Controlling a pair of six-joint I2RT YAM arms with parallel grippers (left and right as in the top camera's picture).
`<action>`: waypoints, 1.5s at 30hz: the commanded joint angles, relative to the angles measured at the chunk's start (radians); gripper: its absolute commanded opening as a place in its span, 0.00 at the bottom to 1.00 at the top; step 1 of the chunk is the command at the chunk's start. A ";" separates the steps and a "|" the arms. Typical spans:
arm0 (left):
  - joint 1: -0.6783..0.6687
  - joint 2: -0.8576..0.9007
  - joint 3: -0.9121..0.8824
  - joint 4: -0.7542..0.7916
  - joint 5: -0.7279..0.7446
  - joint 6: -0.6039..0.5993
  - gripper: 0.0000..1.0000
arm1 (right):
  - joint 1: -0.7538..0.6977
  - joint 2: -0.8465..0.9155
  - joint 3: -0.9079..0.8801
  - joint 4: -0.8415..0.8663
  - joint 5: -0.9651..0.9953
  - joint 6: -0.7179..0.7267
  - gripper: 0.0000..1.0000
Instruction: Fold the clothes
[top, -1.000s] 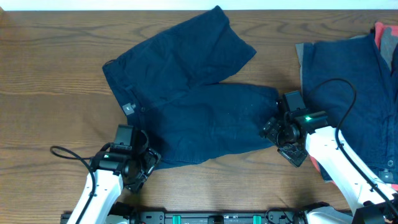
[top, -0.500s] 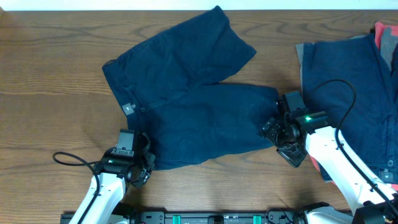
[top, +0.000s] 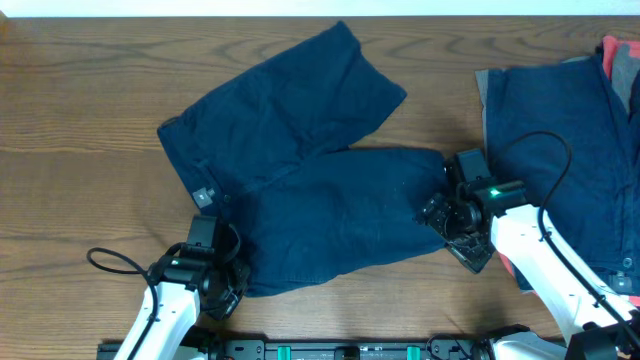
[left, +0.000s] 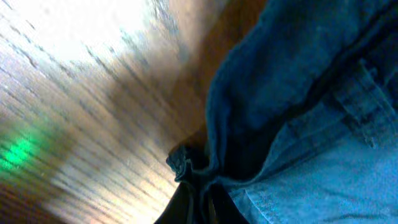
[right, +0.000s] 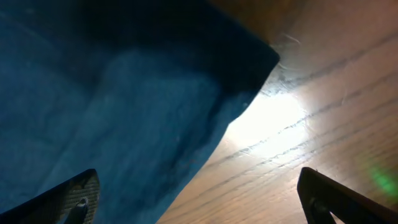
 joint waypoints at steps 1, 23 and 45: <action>-0.004 -0.029 -0.002 -0.021 0.031 0.062 0.06 | -0.008 0.002 -0.040 0.014 -0.023 0.061 0.99; -0.004 -0.050 0.043 -0.130 0.024 0.149 0.06 | -0.010 0.001 -0.246 0.355 0.042 0.122 0.01; -0.004 -0.407 0.357 -0.600 0.106 0.269 0.06 | -0.108 -0.362 0.233 -0.109 0.165 -0.341 0.01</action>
